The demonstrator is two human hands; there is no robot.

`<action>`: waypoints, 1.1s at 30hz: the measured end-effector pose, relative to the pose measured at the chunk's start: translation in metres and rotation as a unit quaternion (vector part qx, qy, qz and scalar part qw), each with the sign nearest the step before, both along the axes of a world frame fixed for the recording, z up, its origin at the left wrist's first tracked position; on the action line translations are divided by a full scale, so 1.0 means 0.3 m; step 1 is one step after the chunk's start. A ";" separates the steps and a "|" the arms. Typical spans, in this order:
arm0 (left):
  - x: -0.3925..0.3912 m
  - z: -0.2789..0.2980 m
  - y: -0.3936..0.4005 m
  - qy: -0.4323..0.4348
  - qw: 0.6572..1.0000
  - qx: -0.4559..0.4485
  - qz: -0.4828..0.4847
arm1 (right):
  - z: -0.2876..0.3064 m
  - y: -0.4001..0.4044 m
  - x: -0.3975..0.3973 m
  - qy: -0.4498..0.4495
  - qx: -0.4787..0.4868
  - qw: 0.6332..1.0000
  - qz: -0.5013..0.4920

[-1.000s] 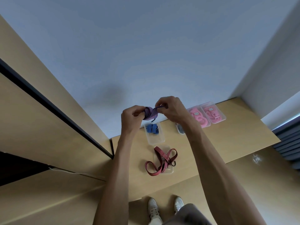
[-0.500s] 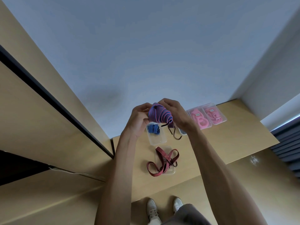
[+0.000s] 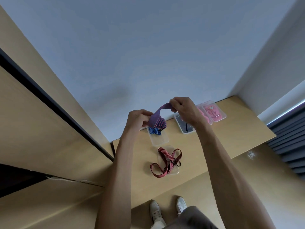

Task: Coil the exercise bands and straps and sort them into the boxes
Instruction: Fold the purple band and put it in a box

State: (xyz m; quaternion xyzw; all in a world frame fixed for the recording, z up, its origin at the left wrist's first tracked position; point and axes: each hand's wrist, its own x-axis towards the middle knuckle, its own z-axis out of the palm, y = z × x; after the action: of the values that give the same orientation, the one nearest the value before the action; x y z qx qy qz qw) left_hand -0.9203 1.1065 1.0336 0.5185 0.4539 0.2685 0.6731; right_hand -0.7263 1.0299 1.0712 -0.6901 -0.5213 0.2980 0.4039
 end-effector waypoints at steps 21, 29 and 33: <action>0.275 -0.064 -0.038 -0.009 0.926 0.210 0.314 | -0.142 0.054 0.066 0.372 -0.141 0.917 0.020; 0.444 -0.160 -0.065 0.187 0.860 0.372 0.295 | -0.161 0.104 0.198 0.034 -0.184 0.982 0.021; 0.459 -0.196 -0.061 0.215 0.897 0.294 0.252 | -0.144 0.119 0.275 0.082 -0.123 0.989 -0.022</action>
State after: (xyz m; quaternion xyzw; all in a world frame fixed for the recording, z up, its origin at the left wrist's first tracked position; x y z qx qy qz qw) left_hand -0.7827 1.0881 0.9747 0.6058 0.6039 0.4321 0.2857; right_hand -0.6438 1.0656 1.0279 -0.7188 -0.4307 0.4067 0.3639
